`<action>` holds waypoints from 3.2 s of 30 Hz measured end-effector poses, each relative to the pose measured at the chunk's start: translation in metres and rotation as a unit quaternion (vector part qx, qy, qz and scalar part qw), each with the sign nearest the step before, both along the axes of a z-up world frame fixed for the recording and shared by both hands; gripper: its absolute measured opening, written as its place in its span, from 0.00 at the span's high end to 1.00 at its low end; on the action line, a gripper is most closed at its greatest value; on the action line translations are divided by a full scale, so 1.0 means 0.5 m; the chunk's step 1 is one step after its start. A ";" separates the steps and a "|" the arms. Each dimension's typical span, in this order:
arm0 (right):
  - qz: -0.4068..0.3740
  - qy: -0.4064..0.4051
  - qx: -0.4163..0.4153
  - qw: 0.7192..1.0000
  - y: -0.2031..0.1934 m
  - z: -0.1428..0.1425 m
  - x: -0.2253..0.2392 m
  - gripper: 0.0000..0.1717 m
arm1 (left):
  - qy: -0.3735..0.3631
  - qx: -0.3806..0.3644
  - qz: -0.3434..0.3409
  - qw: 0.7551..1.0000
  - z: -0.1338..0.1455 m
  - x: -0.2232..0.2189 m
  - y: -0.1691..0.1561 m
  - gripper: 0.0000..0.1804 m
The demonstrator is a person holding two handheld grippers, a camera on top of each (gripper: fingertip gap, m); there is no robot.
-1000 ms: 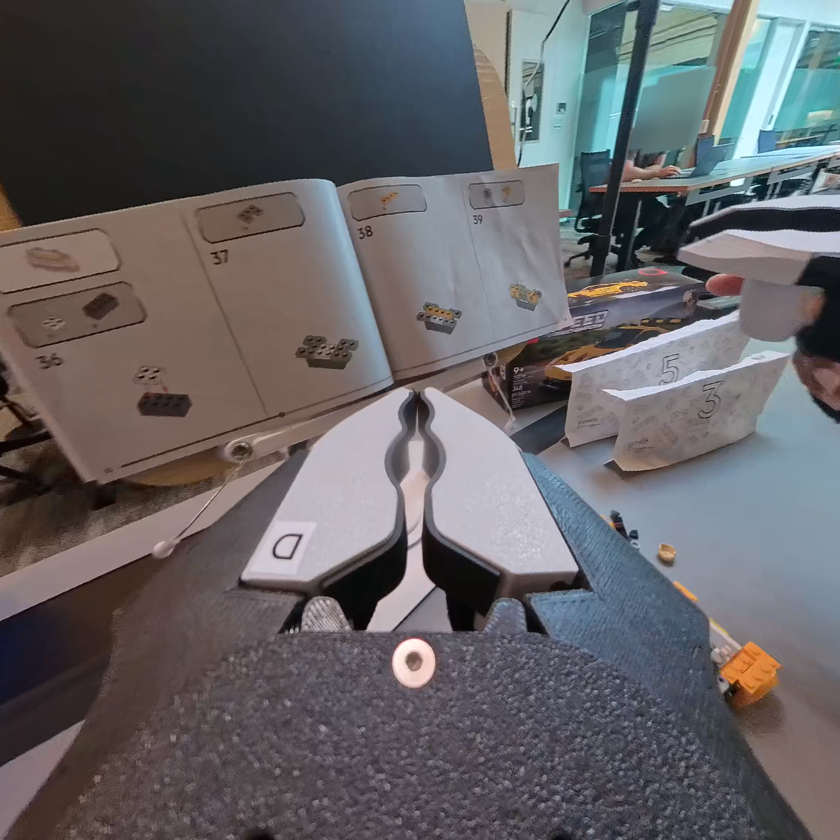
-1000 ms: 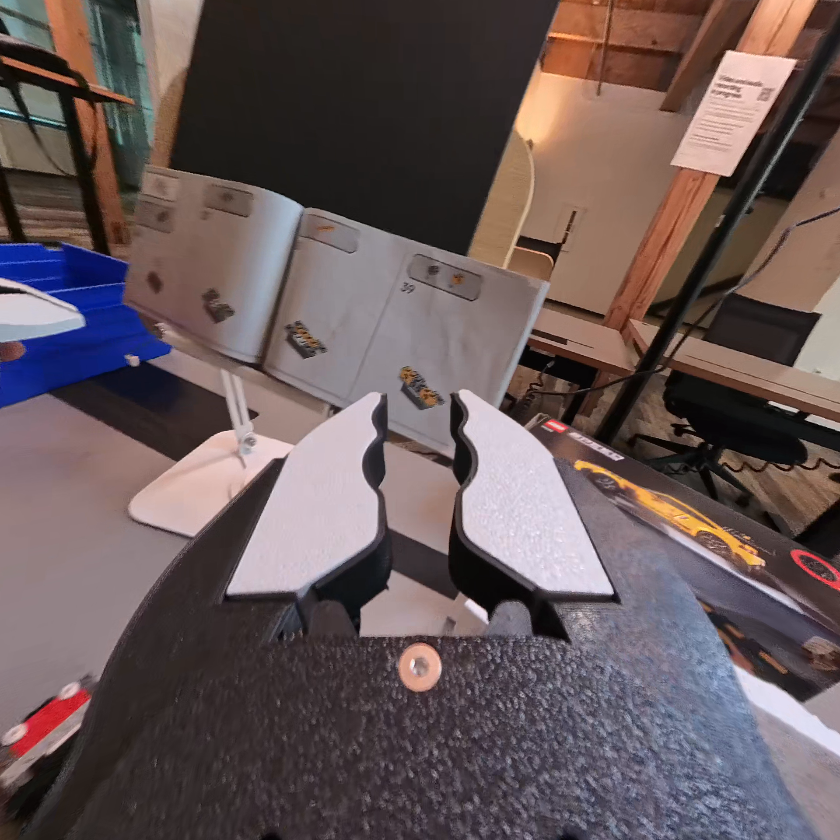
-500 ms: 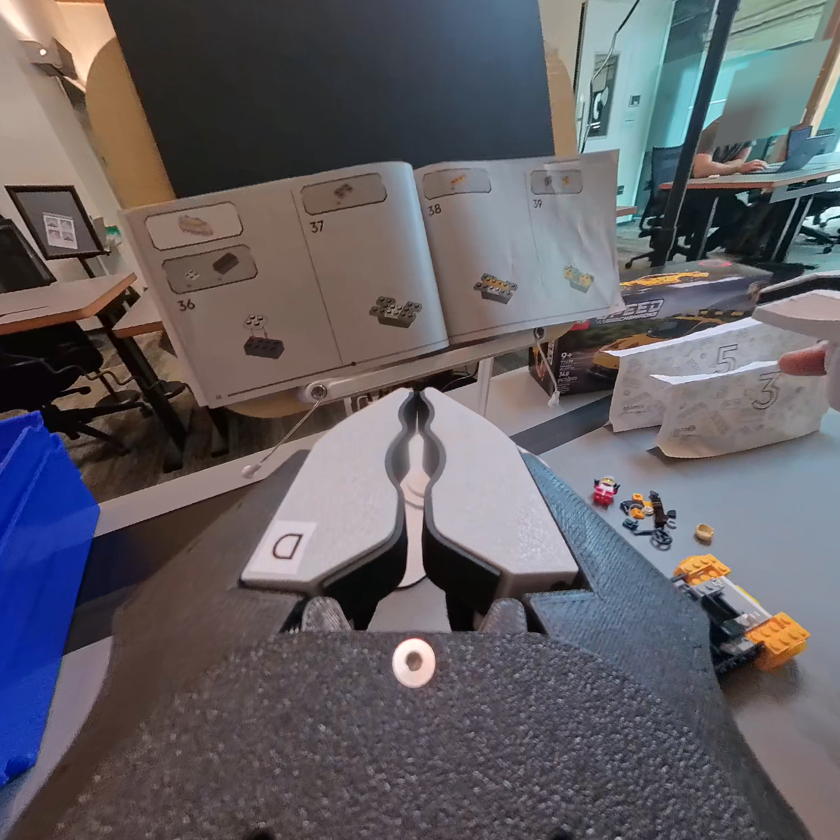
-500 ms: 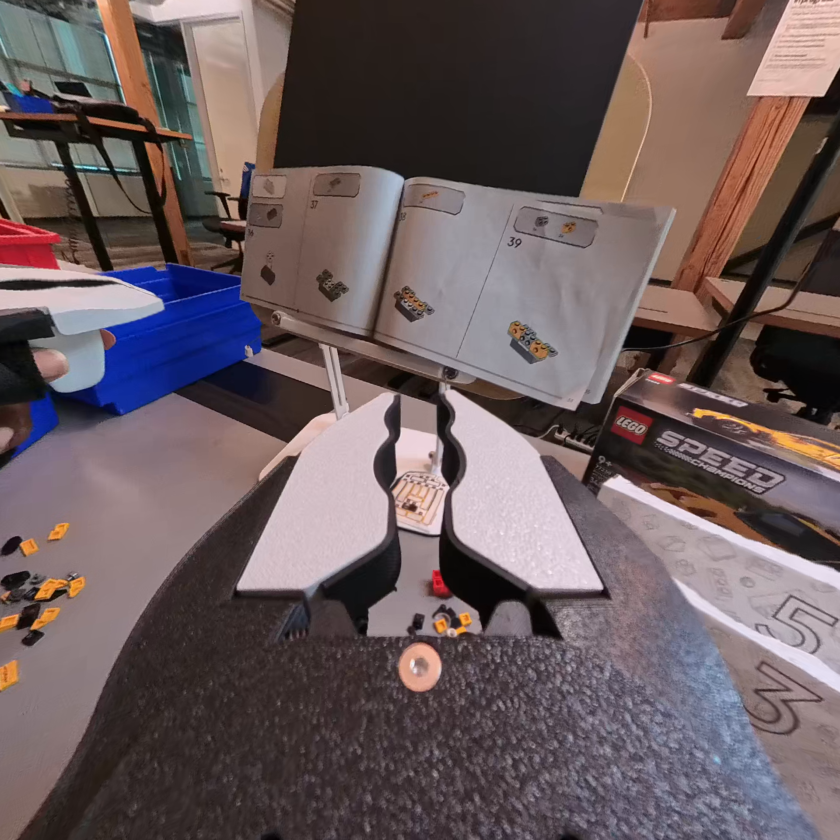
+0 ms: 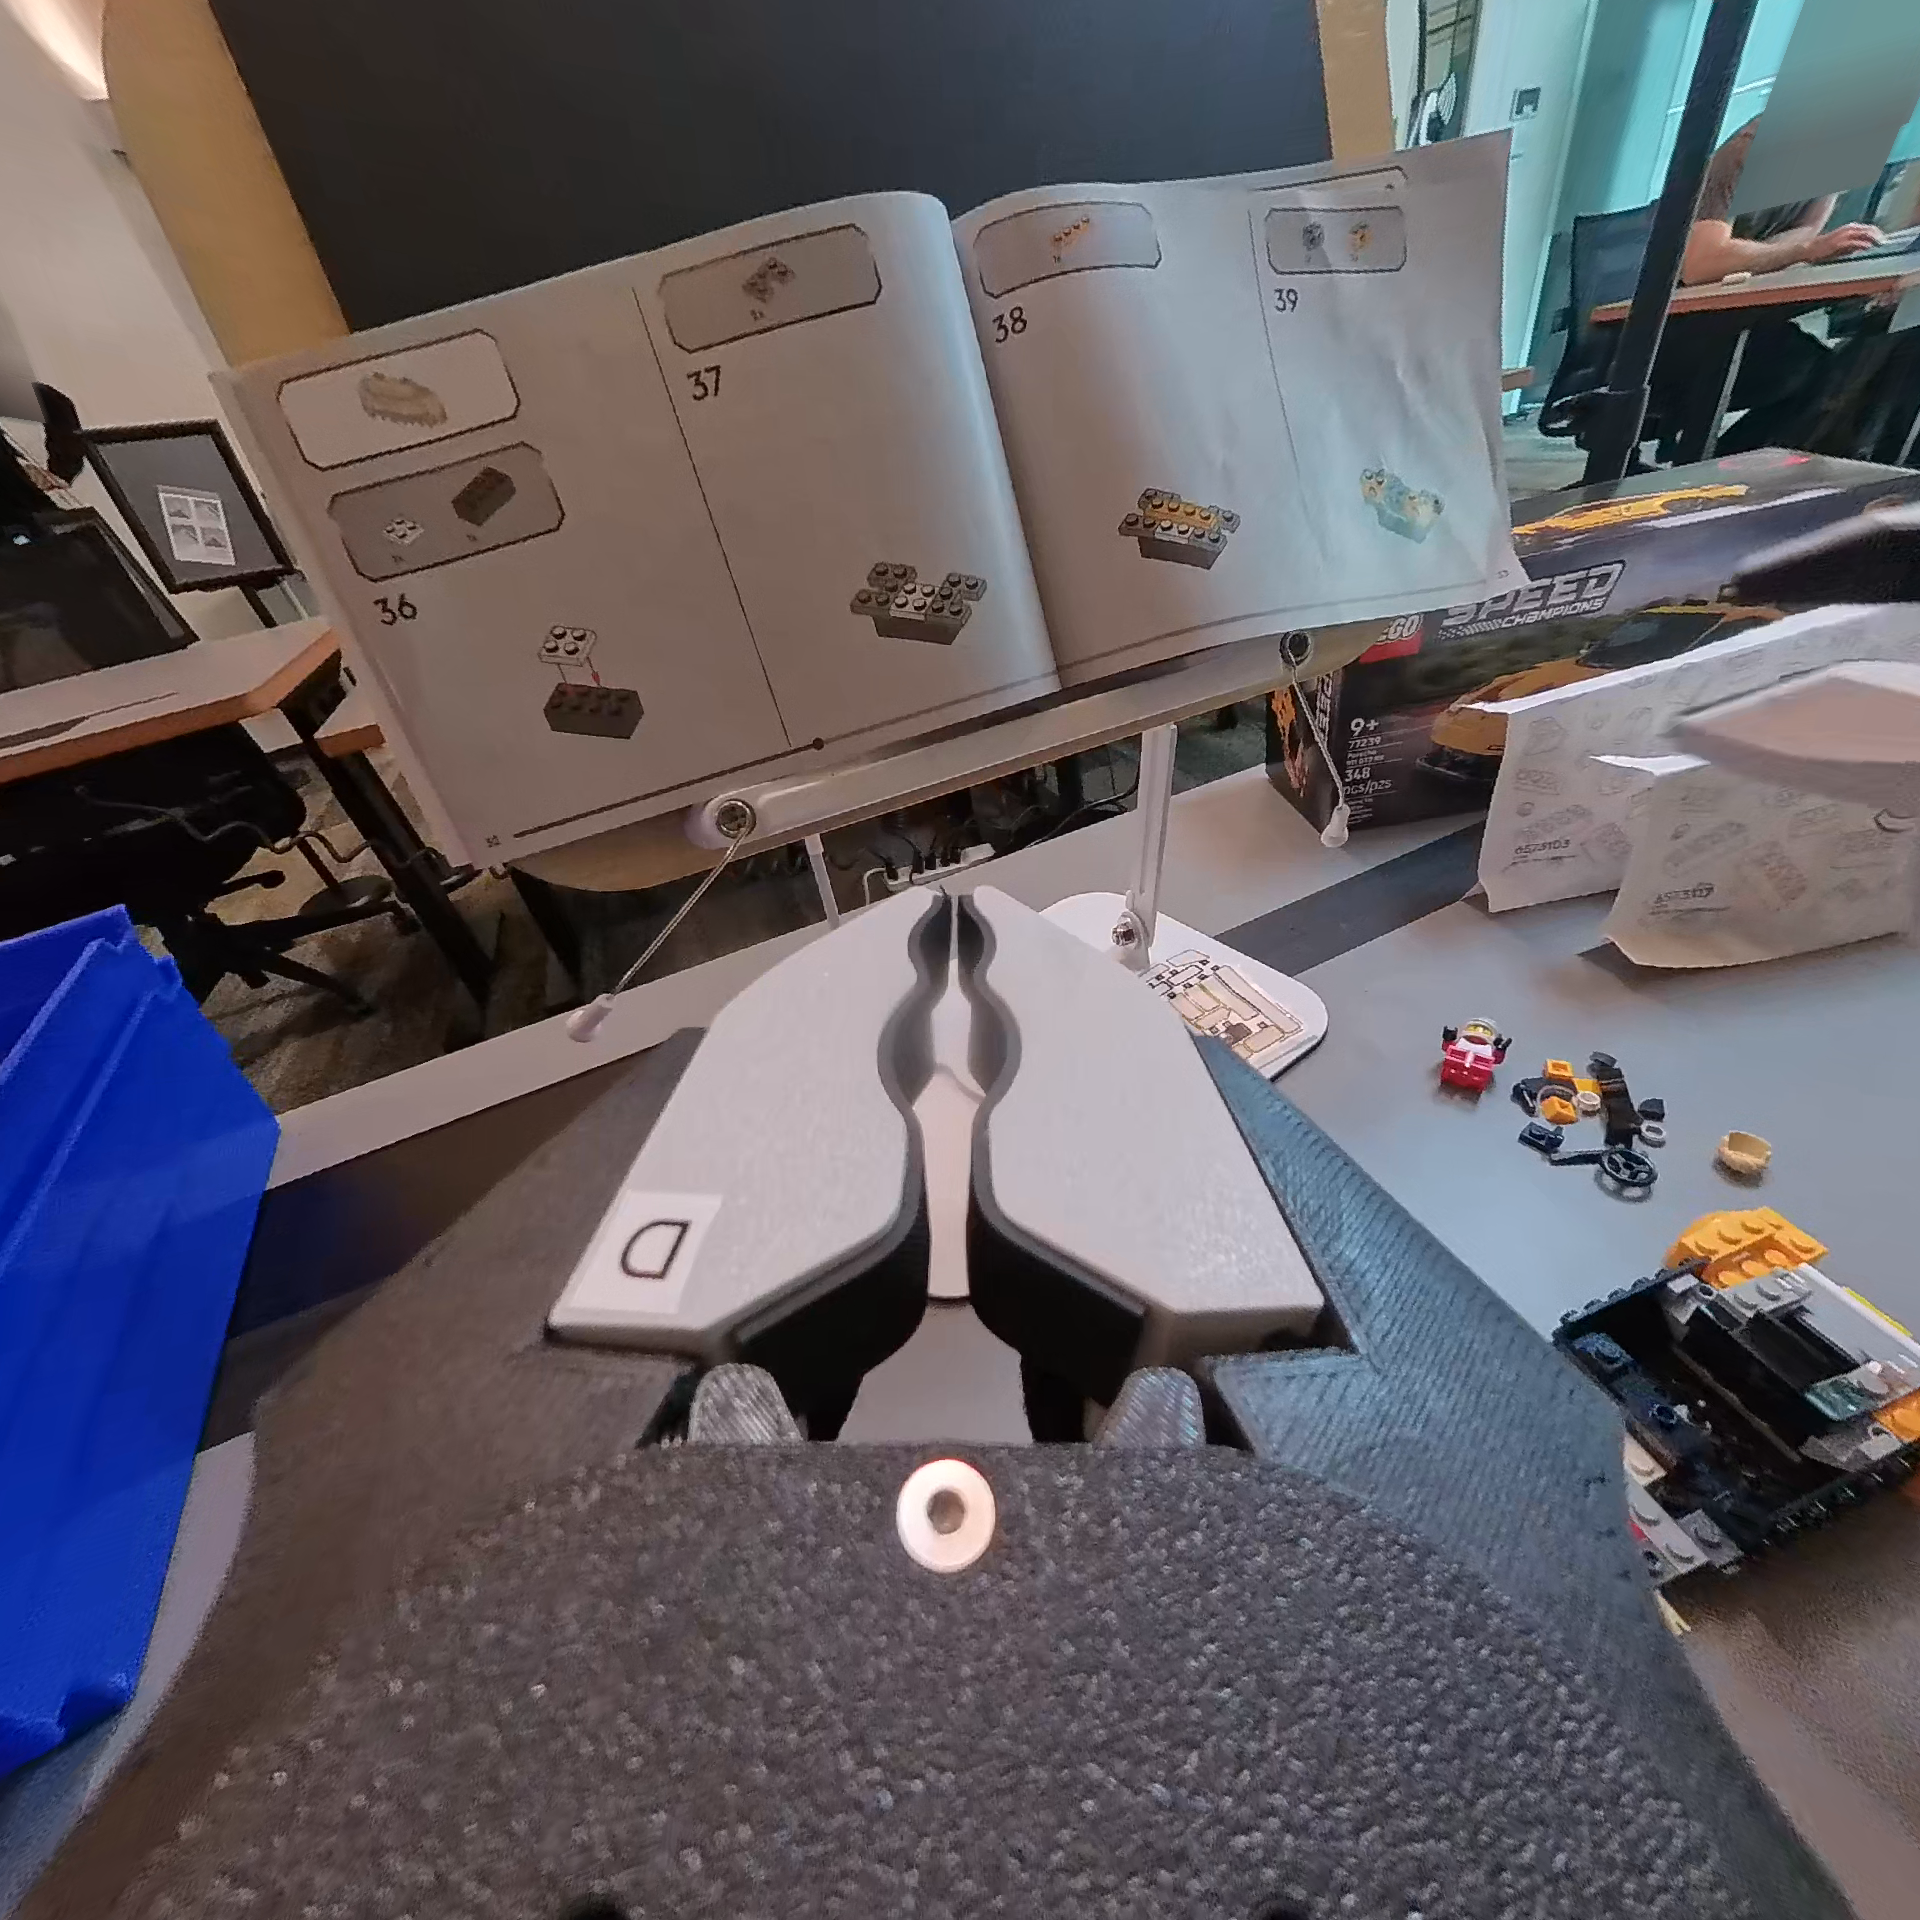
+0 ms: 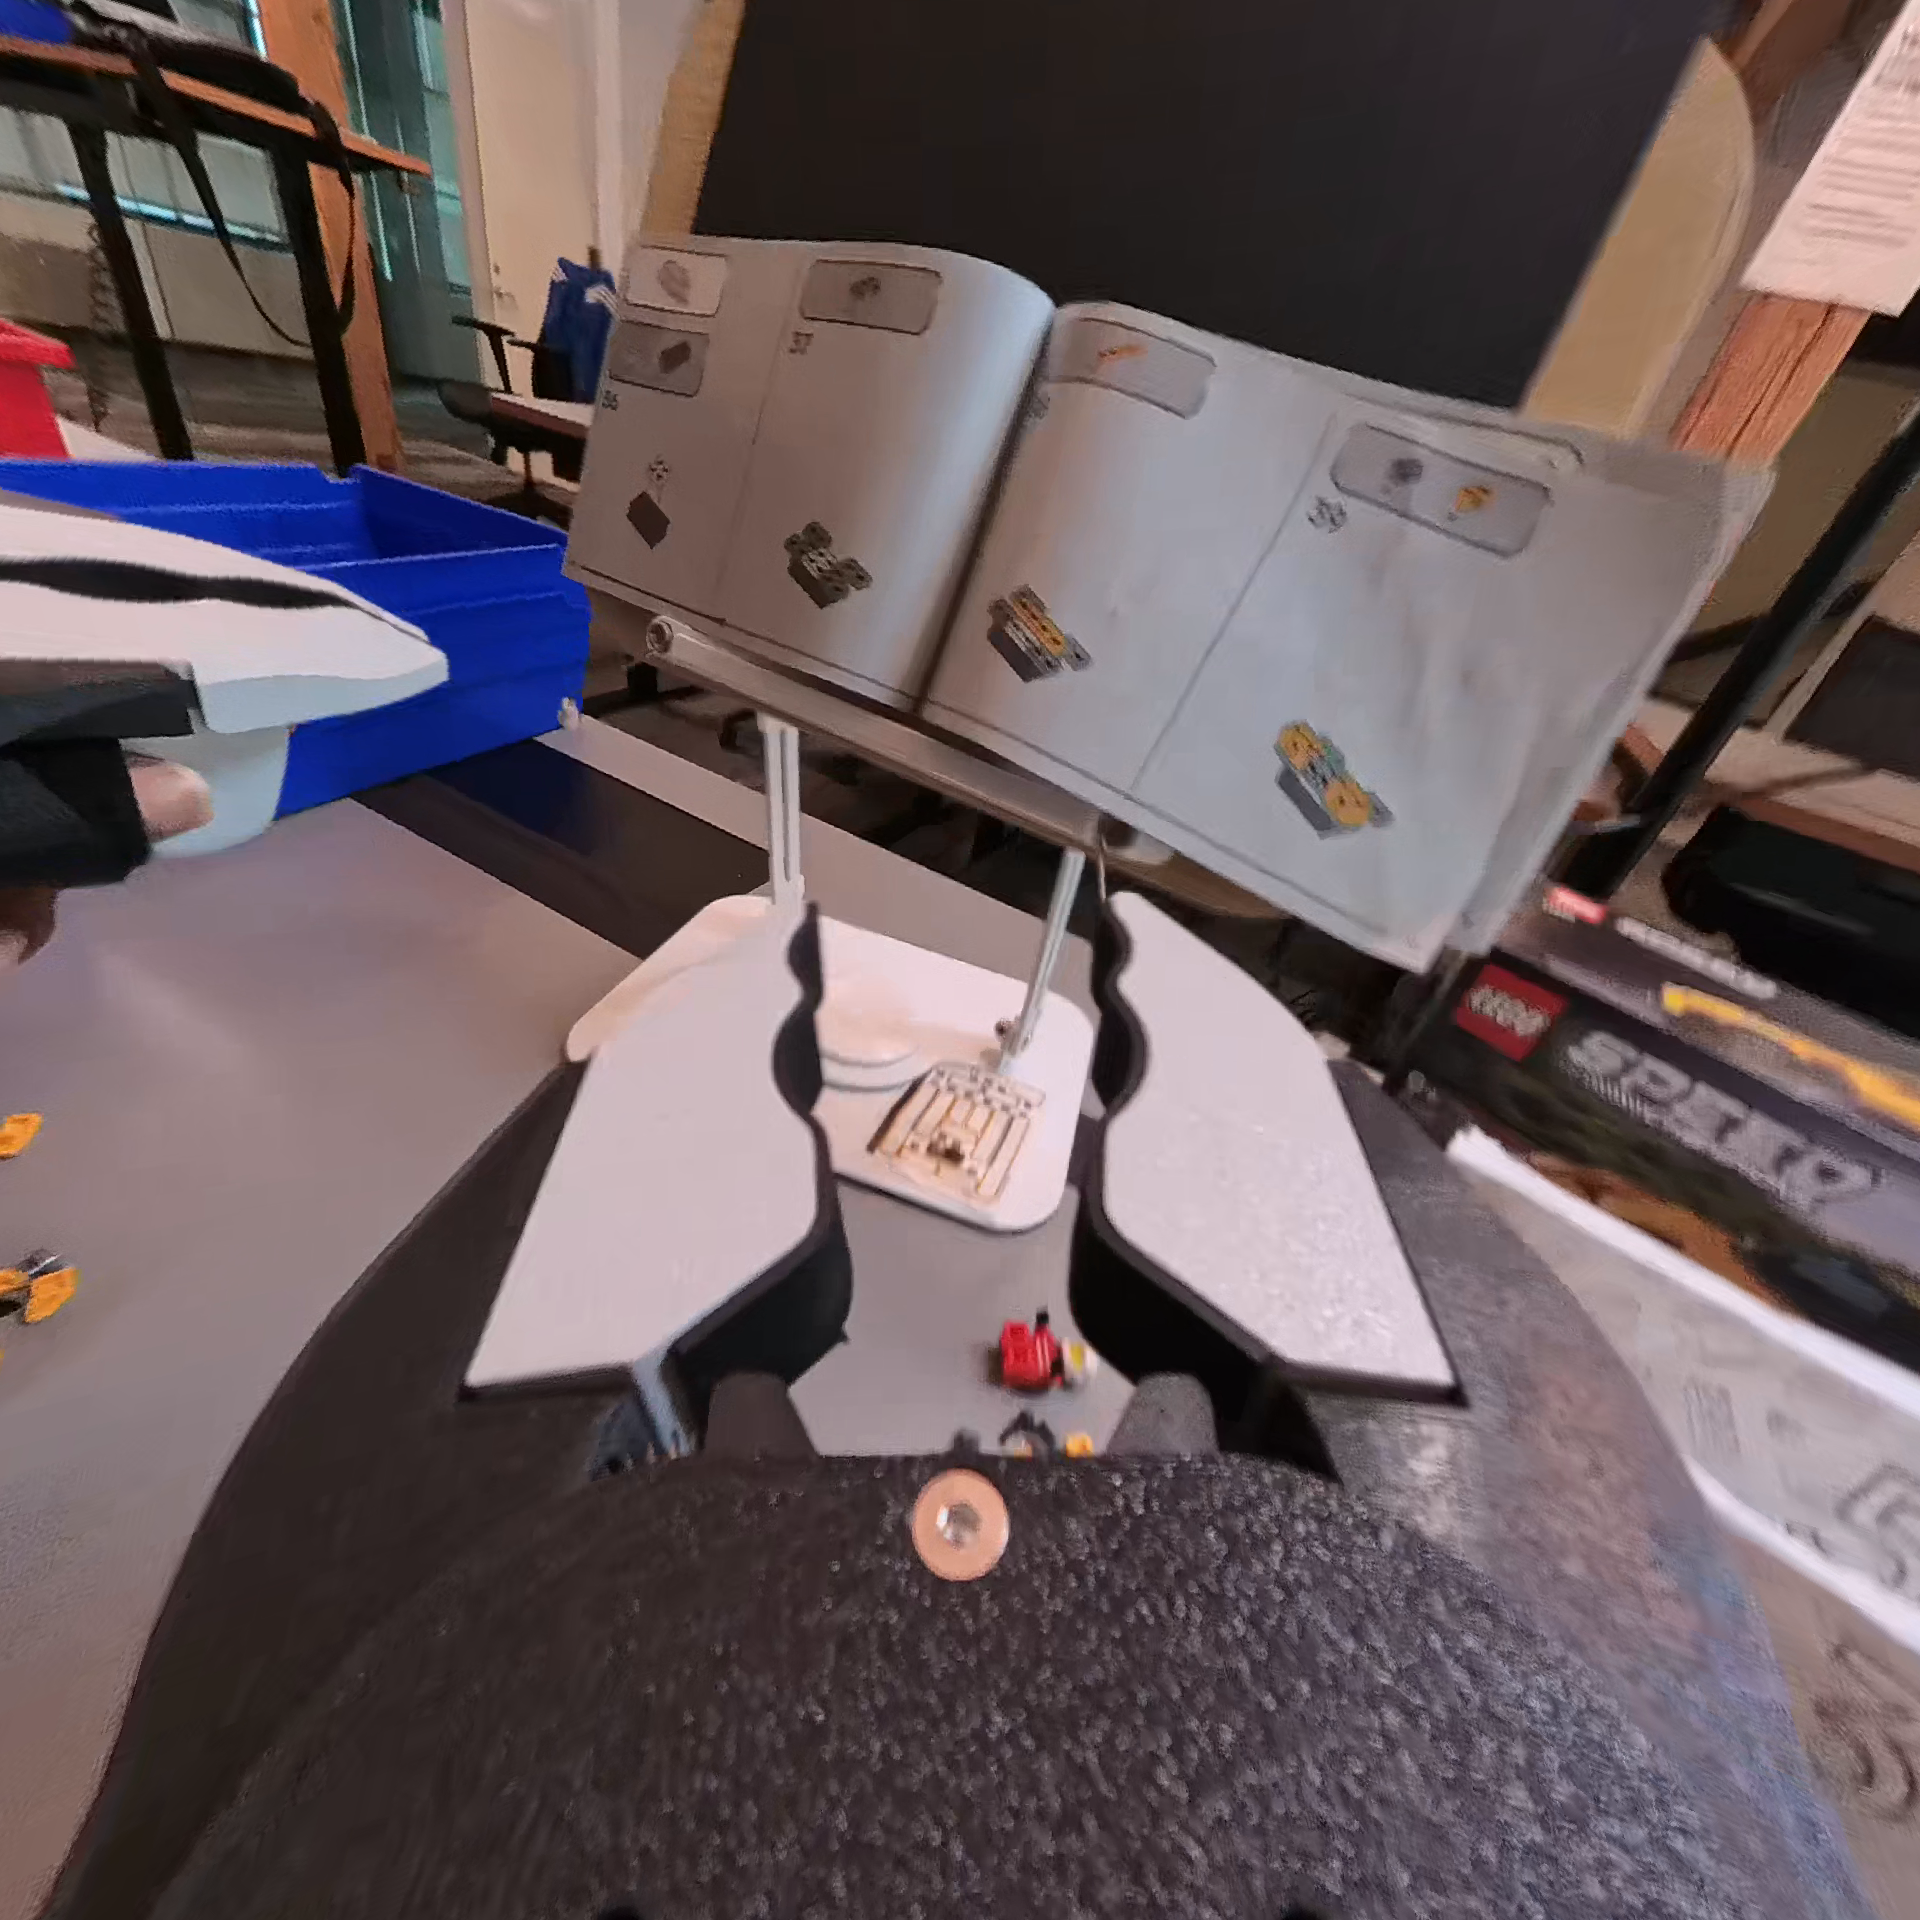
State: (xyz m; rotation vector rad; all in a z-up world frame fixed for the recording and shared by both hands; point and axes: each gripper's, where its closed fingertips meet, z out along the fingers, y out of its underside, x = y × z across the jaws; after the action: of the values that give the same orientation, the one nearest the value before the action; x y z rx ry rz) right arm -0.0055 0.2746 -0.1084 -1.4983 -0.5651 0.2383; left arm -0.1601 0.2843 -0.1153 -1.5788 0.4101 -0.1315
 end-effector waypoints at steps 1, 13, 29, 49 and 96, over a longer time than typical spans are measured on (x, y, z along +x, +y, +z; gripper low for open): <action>-0.002 -0.013 0.012 1.000 0.012 0.009 -0.020 0.66 | -0.002 -0.001 -0.001 1.000 -0.001 0.001 0.001 0.99; -0.123 -0.200 0.083 0.968 0.300 0.088 -0.243 0.42 | -0.037 0.003 -0.008 0.999 0.011 -0.030 -0.001 0.99; -0.106 -0.175 0.112 0.972 0.290 0.114 -0.206 0.75 | -0.025 -0.024 -0.024 0.999 -0.038 -0.010 0.008 0.98; -0.041 -0.079 0.033 0.995 0.287 0.115 -0.155 0.93 | -0.048 -0.038 -0.048 0.997 -0.013 0.012 0.039 0.89; -0.041 -0.027 -0.065 0.997 0.308 0.087 0.175 0.97 | 0.047 -0.049 -0.125 0.990 0.044 0.213 0.167 0.89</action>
State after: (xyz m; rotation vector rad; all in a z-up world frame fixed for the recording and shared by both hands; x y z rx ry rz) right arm 0.0818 0.4284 -0.0647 -1.6548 -0.5373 0.1733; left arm -0.0536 0.3678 -0.0932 -1.6292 0.6844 -0.2742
